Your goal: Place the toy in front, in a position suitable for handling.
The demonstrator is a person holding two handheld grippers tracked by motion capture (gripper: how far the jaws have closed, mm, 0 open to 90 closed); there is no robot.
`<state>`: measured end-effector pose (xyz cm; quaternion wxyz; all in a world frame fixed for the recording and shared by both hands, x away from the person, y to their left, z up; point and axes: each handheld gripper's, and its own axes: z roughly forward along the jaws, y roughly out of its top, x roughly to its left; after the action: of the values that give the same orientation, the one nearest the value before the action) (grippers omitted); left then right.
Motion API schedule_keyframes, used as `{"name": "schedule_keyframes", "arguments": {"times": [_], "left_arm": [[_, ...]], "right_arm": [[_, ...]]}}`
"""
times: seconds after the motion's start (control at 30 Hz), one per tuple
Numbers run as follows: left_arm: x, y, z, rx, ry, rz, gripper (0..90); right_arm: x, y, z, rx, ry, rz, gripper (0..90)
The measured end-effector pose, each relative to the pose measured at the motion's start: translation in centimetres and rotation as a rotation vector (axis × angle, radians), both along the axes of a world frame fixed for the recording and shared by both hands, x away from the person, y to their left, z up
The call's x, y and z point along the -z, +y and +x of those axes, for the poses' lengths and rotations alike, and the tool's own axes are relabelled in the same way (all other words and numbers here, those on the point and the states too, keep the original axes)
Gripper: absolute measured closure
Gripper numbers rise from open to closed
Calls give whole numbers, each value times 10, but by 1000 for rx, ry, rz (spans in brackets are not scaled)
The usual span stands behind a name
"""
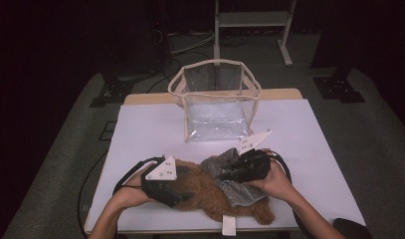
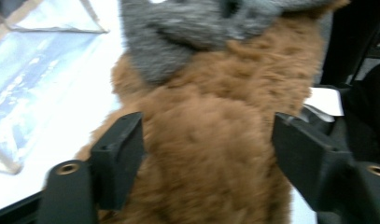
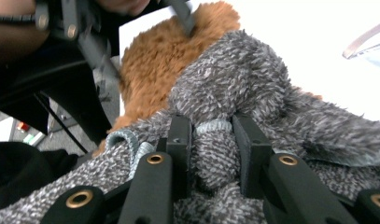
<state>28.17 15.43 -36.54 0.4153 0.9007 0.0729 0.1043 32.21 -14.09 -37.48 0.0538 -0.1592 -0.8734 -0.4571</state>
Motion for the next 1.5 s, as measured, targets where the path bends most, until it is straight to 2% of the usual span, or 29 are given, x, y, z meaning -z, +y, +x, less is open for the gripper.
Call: {"name": "schedule_keyframes", "arguments": {"times": [0.33,0.4,0.43,0.5,0.57,0.67,0.77,0.83,0.93,1.0,1.2,1.33,1.43,1.5], "left_arm": [[-1,2,18,-20,70,-19,120],[3,3,21,-15,104,-16,137],[6,2,20,2,127,-20,190],[11,2,16,12,118,-29,247],[12,4,12,11,109,-31,285],[14,9,7,7,103,-33,306],[13,11,0,11,81,-36,308],[13,12,-4,14,68,-36,306],[14,15,-8,21,63,-38,290],[13,17,-7,19,65,-44,252],[8,17,1,32,89,-43,137],[10,16,4,39,123,-43,85],[11,17,6,47,148,-47,78],[14,16,7,51,175,-46,58]], "right_arm": [[2,-3,-17,-54,-37,-5,710],[1,-3,-19,-58,-44,-7,709],[1,-3,-20,-59,-45,-7,709],[-3,-4,-20,-58,-40,-5,707],[-12,-6,-18,-37,-68,-2,705],[-28,-10,-13,-11,-100,16,703],[-36,-9,-8,9,-101,25,701],[-33,-5,-7,7,-89,12,698],[-17,5,-10,-26,-44,-18,695],[-8,7,-12,-41,-29,-14,698],[-4,-2,-23,-63,-46,-14,703],[-2,-5,-27,-82,-57,-6,704],[-2,-5,-29,-91,-59,-2,704],[-2,-6,-30,-99,-62,0,705]]}}
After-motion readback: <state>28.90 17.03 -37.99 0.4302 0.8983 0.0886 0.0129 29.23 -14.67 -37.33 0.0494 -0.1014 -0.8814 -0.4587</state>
